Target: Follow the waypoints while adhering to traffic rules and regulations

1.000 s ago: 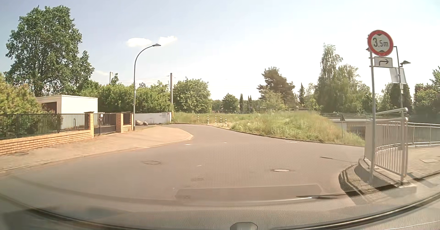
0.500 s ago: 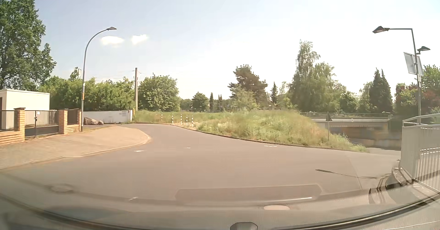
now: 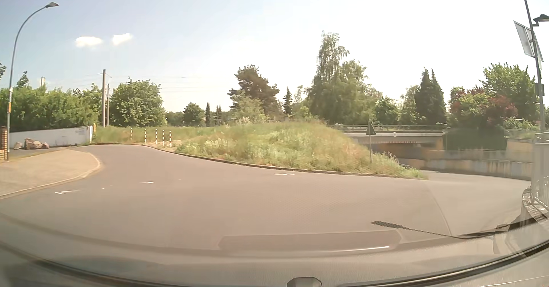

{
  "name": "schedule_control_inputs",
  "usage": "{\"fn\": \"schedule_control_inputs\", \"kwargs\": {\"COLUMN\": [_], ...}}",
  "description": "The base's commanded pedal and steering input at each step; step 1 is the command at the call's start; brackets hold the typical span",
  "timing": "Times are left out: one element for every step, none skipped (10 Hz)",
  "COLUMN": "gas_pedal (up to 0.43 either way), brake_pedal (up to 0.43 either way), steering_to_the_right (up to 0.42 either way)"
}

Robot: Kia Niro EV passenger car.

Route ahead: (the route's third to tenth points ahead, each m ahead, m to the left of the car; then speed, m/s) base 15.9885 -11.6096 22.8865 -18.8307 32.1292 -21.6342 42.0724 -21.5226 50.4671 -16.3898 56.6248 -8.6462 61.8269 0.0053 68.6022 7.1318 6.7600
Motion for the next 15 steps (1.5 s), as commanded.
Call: {"fn": "schedule_control_inputs", "kwargs": {"gas_pedal": [0.0,0.0,0.0,0.0,0.0,0.0,0.0,0.0,0.0,0.0,0.0,0.0,0.0,0.0,0.0], "brake_pedal": [0.152,0.152,0.152,0.146,0.14,0.14,0.134,0.122,0.116,0.122,0.122,0.11,0.024,0.0,0.0], "steering_to_the_right": [0.258,0.27,0.277,0.28,0.28,0.281,0.285,0.288,0.29,0.298,0.309,0.321,0.322,0.322,0.322]}}
